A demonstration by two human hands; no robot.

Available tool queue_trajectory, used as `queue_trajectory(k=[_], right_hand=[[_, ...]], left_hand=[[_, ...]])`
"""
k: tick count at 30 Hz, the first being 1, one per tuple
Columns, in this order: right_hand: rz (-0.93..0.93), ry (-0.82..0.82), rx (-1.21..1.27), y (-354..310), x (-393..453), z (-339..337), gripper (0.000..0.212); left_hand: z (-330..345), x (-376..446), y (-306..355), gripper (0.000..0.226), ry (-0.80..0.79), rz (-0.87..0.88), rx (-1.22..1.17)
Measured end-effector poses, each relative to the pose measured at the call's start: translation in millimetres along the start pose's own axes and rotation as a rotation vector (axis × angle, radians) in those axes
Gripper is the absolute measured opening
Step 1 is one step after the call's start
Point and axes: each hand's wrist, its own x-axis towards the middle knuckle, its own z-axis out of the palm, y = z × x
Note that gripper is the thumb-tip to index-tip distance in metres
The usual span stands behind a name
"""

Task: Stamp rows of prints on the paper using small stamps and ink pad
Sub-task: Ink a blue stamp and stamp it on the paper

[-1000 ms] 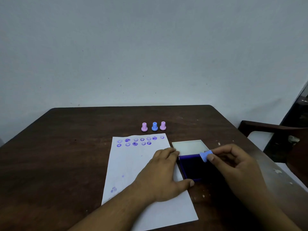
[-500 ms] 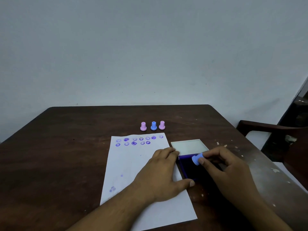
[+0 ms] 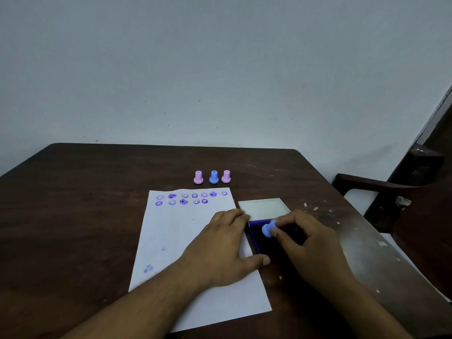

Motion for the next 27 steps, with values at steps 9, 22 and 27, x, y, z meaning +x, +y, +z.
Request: queue_trajectory(k=[9,22,27], right_hand=[[-0.124,-0.124,-0.221,-1,22,4,0.009],[0.046,-0.258,-0.237,0,42,10,0.018],[0.083,-0.228,-0.222,2,40,13,0.018]], left_hand=[[0,-1,0,0.097,0.020,0.010,-0.002],[4,1,-2,0.098,0.031,0.011,-0.005],[6,1,-2,0.099,0.033,0.013,0.006]])
